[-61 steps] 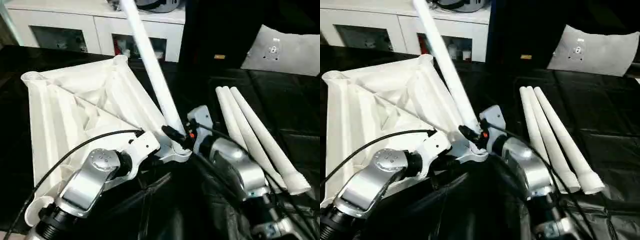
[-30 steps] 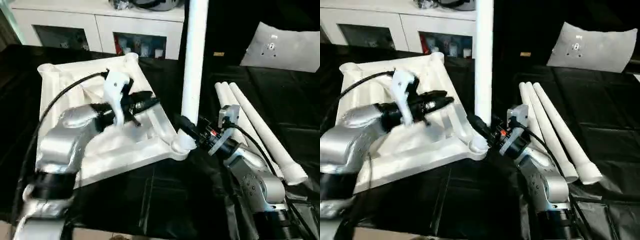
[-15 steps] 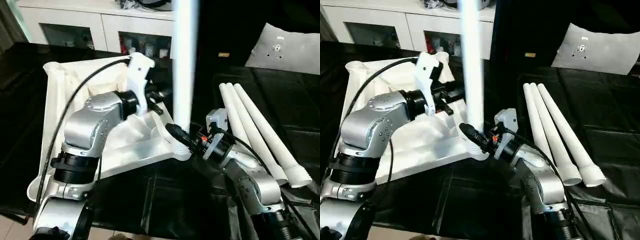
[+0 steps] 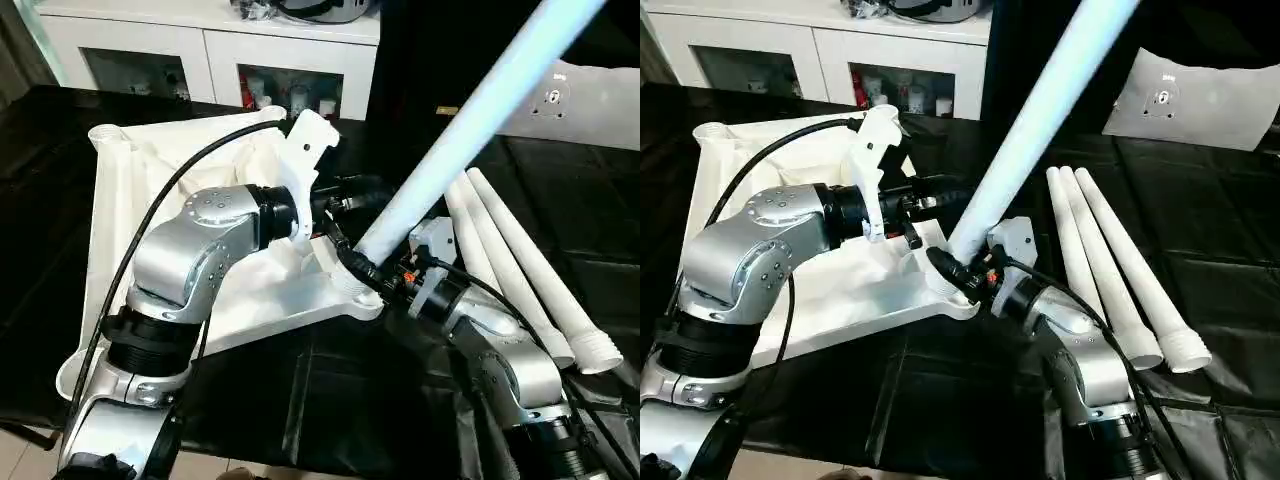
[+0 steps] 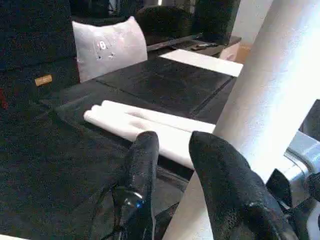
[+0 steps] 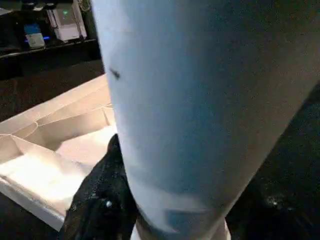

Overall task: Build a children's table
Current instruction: Insert table leg to table base

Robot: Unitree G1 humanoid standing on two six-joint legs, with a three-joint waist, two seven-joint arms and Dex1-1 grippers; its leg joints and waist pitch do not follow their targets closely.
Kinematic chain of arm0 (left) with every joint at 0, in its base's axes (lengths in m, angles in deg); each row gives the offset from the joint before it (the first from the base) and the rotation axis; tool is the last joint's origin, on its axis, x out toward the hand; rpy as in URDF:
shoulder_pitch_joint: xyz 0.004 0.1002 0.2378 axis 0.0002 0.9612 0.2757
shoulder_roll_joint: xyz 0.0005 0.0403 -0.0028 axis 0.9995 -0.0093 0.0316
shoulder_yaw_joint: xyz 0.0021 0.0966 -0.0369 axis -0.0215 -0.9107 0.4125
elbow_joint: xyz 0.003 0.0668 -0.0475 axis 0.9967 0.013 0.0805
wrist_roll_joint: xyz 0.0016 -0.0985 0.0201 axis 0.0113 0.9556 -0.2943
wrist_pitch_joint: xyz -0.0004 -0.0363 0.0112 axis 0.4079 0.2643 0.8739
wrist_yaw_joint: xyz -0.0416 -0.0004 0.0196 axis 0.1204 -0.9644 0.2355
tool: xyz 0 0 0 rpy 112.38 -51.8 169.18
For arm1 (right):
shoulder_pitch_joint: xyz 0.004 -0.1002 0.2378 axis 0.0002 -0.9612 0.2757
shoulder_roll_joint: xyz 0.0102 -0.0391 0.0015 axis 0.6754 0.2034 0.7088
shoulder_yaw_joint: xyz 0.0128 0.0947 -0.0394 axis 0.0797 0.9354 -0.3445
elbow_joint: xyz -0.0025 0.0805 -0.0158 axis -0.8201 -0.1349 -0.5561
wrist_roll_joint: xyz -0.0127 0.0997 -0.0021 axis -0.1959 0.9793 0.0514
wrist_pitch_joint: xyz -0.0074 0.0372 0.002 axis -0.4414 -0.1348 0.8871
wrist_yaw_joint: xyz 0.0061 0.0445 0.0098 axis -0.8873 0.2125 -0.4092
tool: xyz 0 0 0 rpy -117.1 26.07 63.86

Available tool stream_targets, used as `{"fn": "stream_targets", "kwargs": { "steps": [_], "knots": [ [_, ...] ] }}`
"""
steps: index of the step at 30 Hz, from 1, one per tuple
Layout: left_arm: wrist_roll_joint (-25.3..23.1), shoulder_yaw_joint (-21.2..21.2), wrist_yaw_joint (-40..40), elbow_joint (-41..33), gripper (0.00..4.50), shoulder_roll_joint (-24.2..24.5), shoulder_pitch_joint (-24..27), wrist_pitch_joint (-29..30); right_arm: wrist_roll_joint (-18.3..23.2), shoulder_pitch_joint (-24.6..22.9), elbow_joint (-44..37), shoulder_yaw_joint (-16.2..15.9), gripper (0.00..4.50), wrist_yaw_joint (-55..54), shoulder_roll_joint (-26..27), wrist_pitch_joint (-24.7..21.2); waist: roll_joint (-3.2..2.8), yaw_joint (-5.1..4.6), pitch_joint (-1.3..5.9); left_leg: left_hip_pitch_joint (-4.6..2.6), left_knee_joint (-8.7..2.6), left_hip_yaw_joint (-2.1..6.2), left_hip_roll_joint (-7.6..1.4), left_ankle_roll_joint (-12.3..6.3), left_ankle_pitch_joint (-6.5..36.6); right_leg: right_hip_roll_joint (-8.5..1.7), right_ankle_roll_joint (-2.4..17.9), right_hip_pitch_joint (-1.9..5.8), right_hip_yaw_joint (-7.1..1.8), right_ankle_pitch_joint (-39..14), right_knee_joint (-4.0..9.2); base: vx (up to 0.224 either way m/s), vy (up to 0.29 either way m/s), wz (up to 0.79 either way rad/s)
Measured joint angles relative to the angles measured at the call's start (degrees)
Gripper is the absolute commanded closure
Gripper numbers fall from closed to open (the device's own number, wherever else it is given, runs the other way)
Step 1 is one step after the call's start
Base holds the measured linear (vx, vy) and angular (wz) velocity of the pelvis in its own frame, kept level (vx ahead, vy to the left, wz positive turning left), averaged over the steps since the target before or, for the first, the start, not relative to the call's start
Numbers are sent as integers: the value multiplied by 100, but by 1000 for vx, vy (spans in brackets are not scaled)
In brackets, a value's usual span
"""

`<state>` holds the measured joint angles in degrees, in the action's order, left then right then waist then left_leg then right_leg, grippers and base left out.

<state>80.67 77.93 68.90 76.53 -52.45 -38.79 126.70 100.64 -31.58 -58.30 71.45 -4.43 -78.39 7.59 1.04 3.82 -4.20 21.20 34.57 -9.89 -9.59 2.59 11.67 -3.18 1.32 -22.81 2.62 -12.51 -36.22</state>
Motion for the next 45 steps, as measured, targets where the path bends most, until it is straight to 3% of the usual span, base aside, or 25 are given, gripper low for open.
{"fn": "stream_targets", "kwargs": {
  "steps": [8,16,23,24,27,28,29,35,39,45],
  "knots": [
    [-112,-54,0,-44,303,50,67,-67,-202,87,176,-34,260,-51,-27,58,1,-10,0,2,9,0,0,-6,-8,0,2,1,-1,16,0,0,0,0],
    [-122,-76,132,-151,303,213,245,-547,-187,154,221,-2,260,-137,38,6,0,-26,1,2,14,0,-3,-3,-17,0,2,2,0,30,0,0,0,0],
    [17,186,207,-318,303,527,569,-534,908,182,-14,649,260,-259,164,-1186,-6,-31,4,0,13,0,-3,-7,-32,0,1,3,0,46,0,0,0,0],
    [25,251,213,-328,276,605,631,-529,1007,195,-47,712,260,-264,138,-1359,-10,-37,6,-2,12,0,-3,-3,-34,0,1,4,0,48,0,0,0,0],
    [64,426,268,-359,269,923,914,-419,1261,215,-86,924,260,-297,35,-1783,-15,-41,10,-3,8,0,-3,13,-38,1,-1,4,1,53,0,0,0,0],
    [65,441,301,-380,241,1003,998,-400,1333,227,-80,1005,260,-326,39,-1871,-15,-39,10,-2,7,0,-3,20,-38,1,0,3,1,56,0,0,0,0],
    [65,438,386,-433,241,1130,1130,-375,1411,254,-78,1066,260,-376,37,-1939,-16,-36,10,-3,7,0,-3,26,-37,1,-1,3,0,58,0,0,0,0],
    [-194,-203,699,-702,197,1619,1816,-412,1192,360,-100,1097,260,-386,-312,-1844,-15,-7,10,-1,7,0,-3,30,-42,0,-3,5,-1,63,2,0,0,0],
    [-433,-607,495,-594,156,1318,1869,-538,1212,365,-256,1088,260,-399,-311,-2000,-15,-15,9,-1,7,-1,-3,33,-49,0,-8,5,-2,70,2,0,0,0],
    [-682,-787,253,-75,143,1203,1958,-651,1836,380,-371,1433,260,-609,-162,-2472,-16,-72,10,-4,-4,-1,-6,46,-61,4,-15,-1,-1,79,4,0,0,0]
  ]
}}
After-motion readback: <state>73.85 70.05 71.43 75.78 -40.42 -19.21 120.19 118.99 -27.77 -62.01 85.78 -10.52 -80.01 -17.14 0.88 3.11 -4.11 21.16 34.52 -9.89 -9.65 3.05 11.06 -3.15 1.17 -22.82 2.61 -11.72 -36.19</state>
